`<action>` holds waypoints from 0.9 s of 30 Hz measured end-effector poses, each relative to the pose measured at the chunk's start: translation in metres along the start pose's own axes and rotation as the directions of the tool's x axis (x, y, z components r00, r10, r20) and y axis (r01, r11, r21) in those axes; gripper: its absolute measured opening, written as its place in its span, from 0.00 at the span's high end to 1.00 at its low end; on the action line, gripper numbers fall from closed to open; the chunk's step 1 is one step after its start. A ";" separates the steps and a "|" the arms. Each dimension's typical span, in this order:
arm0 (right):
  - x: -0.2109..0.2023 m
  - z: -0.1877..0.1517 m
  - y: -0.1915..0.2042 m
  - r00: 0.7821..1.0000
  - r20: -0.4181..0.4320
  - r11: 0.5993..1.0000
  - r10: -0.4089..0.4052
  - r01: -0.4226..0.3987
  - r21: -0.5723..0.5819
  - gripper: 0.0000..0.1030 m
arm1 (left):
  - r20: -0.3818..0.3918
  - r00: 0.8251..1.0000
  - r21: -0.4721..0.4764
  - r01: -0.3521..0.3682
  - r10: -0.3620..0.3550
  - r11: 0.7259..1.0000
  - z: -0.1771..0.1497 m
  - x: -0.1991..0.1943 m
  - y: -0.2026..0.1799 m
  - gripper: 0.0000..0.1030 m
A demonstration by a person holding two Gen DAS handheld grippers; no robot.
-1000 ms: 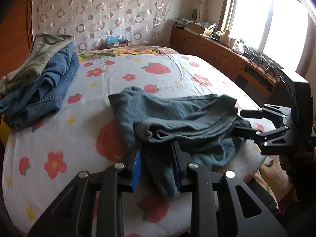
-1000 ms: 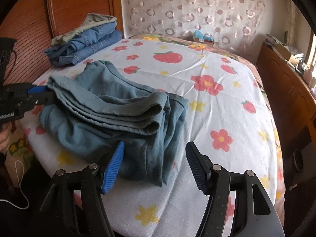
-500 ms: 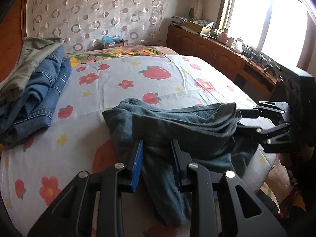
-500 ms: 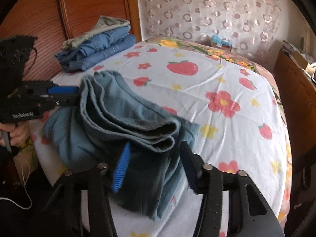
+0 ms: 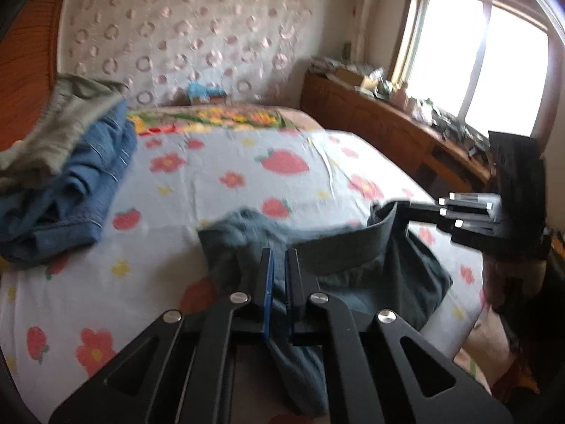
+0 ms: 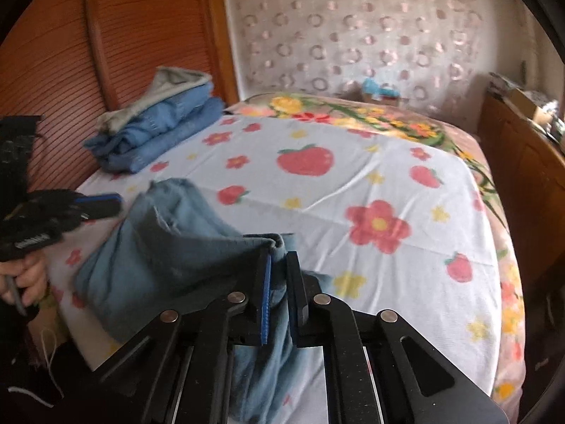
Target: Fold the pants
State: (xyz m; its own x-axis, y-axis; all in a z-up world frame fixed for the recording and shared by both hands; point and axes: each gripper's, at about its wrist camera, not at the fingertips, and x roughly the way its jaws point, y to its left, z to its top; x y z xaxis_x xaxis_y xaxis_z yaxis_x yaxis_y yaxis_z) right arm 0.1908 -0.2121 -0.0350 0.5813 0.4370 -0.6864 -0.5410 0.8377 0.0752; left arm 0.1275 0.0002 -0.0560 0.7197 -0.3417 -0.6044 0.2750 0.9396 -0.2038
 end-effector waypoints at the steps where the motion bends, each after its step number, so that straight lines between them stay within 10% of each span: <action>1: 0.001 0.001 -0.003 1.000 -0.004 1.000 -0.011 0.011 0.016 0.95 | 0.004 1.000 0.003 -0.007 0.007 1.000 0.002 -0.001 0.000 0.98; 9: 0.009 0.001 -0.009 0.999 -0.023 0.999 -0.025 0.025 0.034 0.94 | -0.035 0.999 -0.012 -0.039 0.039 0.999 0.001 0.004 0.004 0.90; 16: -0.004 -0.009 -0.006 1.000 -0.013 0.999 -0.023 0.024 0.044 0.64 | -0.078 0.996 0.021 -0.040 0.041 0.999 -0.010 0.013 -0.001 0.76; 27: -0.026 -0.047 0.010 0.999 -0.031 0.999 -0.011 0.012 0.032 0.62 | -0.128 0.991 -0.015 -0.040 0.037 0.999 -0.020 0.032 0.006 0.75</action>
State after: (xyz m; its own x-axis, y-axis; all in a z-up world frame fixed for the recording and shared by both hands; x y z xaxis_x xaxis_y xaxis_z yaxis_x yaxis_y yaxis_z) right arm 0.1416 -0.2309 -0.0503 0.5682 0.4172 -0.7093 -0.5141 0.8530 0.0900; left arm 0.1398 -0.0049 -0.0917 0.6416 -0.3012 -0.7054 0.2365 0.9526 -0.1915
